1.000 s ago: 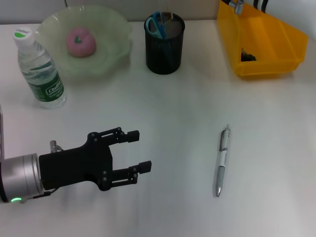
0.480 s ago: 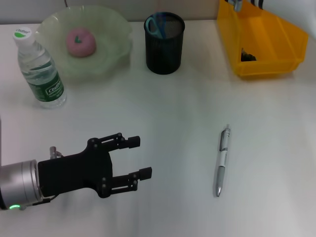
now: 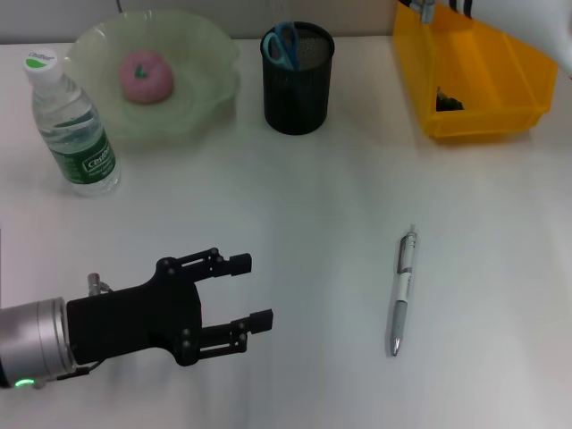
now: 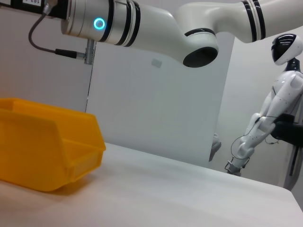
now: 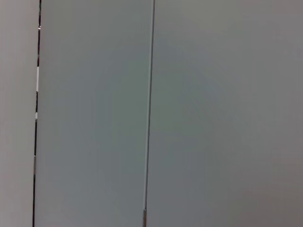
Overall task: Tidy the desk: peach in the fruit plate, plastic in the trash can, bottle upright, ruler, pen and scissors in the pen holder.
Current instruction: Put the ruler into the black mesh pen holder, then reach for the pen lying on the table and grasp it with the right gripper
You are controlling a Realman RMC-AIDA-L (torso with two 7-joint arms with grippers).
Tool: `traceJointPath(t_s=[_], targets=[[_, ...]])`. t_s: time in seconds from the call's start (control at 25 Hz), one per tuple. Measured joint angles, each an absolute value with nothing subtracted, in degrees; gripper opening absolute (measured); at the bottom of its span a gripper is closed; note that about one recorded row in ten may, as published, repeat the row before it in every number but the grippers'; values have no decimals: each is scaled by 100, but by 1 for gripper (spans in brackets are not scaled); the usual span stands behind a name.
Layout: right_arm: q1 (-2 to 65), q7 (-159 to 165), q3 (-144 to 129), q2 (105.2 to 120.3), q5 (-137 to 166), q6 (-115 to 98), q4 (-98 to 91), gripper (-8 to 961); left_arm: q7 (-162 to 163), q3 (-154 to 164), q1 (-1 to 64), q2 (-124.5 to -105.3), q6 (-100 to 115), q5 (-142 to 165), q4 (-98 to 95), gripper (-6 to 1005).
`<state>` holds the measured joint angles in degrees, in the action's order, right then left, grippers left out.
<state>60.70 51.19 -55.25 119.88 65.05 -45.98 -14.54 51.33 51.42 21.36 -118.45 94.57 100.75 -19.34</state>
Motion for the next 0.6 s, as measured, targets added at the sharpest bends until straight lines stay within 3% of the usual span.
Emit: traceJointPath(t_s=[0.32, 0.6], targets=[[5638, 5972, -5644, 11938, 6534, -5301, -1872, 699, 5189, 5142, 2130, -11839, 9470, 10104, -1933, 743], [4613, 8832, -6961, 11824, 7864, -5606, -3814, 775, 5200, 5151, 2131, -11829, 9532, 10116, -1933, 743]])
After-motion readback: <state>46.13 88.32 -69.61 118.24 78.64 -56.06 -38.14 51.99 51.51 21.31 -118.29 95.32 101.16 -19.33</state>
